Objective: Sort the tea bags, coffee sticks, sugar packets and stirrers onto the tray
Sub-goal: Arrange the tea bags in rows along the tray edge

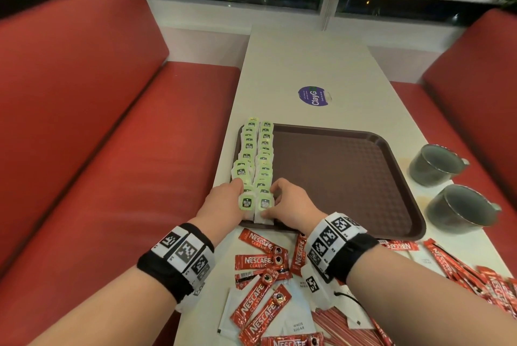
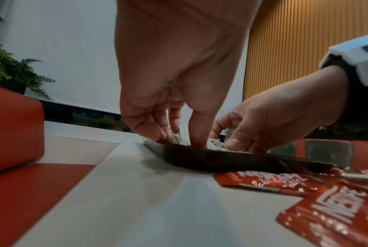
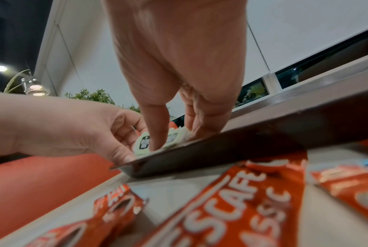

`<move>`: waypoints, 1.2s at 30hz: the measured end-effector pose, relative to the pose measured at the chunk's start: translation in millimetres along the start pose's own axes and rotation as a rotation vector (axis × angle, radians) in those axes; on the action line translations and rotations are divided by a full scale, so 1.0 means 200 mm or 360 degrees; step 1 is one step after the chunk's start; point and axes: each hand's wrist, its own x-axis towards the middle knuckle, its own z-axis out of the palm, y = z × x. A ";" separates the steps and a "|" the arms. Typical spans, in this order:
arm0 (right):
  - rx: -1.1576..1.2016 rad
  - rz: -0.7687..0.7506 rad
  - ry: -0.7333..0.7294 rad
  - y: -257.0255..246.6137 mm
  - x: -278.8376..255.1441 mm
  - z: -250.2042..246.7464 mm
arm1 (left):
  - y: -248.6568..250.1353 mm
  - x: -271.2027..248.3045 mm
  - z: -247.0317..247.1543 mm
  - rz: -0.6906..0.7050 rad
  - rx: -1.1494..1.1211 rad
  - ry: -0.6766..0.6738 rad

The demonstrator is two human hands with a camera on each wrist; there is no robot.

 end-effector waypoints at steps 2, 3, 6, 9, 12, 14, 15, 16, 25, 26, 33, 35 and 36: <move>-0.0048 -0.0026 -0.0019 -0.01 0.01 0.01 | 0.00 0.01 0.00 -0.0015 0.0035 -0.0036; -0.0064 -0.0044 -0.0005 -0.01 0.01 0.02 | 0.00 0.01 0.00 -0.0027 0.0046 -0.0044; -0.0079 -0.0076 0.0063 -0.02 0.02 0.02 | 0.00 0.02 0.00 -0.0044 0.0078 -0.0055; -0.0048 -0.0074 0.0104 -0.02 0.03 0.03 | 0.00 0.03 0.00 -0.0044 0.0052 -0.0060; -0.0038 -0.0074 0.0135 -0.02 0.04 0.03 | 0.00 0.03 0.00 -0.0031 -0.0039 -0.0004; -0.0032 -0.0069 0.0165 -0.02 0.05 0.04 | -0.01 0.03 0.01 -0.0030 0.0021 0.0013; -0.0022 -0.0064 0.0184 -0.02 0.05 0.04 | -0.01 0.04 0.01 -0.0029 0.0059 0.0016; -0.0010 -0.0057 0.0202 -0.02 0.05 0.04 | -0.01 0.04 0.01 -0.0026 0.0082 0.0022; 0.0142 -0.0007 0.0199 -0.03 0.05 -0.04 | -0.05 0.07 0.01 -0.0162 -0.0421 0.0174; 0.0212 0.0029 0.0207 -0.03 0.05 -0.06 | -0.06 0.08 0.01 -0.0165 -0.0501 0.0203; 0.0771 0.0153 0.0126 -0.07 0.17 -0.08 | -0.02 0.14 -0.05 -0.0156 -0.0894 0.0154; 0.0941 0.0165 0.0115 -0.09 0.21 -0.07 | -0.02 0.16 -0.05 -0.0158 -0.0934 0.0143; 0.1026 0.0172 0.0112 -0.09 0.24 -0.07 | -0.02 0.17 -0.05 -0.0155 -0.0954 0.0133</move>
